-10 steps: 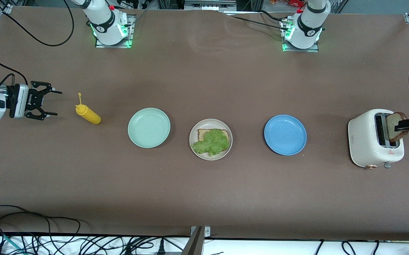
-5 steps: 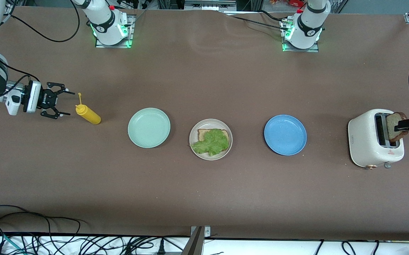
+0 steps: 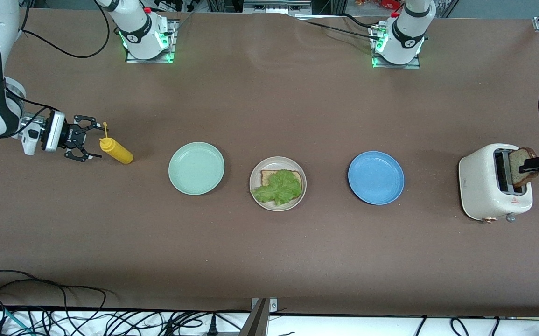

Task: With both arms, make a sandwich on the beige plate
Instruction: 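Close the right gripper around the yellow mustard bottle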

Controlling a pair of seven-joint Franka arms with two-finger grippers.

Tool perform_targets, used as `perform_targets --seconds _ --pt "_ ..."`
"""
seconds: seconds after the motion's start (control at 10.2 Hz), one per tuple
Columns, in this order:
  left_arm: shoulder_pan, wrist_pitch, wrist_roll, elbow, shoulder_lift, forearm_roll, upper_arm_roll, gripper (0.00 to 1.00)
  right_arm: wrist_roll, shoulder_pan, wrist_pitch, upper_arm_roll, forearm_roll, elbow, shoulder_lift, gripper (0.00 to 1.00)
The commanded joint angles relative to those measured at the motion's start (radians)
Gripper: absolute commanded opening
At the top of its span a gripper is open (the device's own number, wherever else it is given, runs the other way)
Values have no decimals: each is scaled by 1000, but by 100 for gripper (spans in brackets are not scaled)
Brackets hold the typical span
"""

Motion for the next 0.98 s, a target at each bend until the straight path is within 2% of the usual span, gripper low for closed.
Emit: perform_targets --seconds 0.0,0.49,0.88 --pt "4 -7 3 1 -4 14 -9 100 -63 4 9 4 65 -7 29 100" --pt "4 -7 2 1 -4 14 -9 100 -86 27 6 8 146 -8 68 100" --pt "2 -7 2 1 -4 14 -9 100 -103 32 9 36 214 -8 95 99"
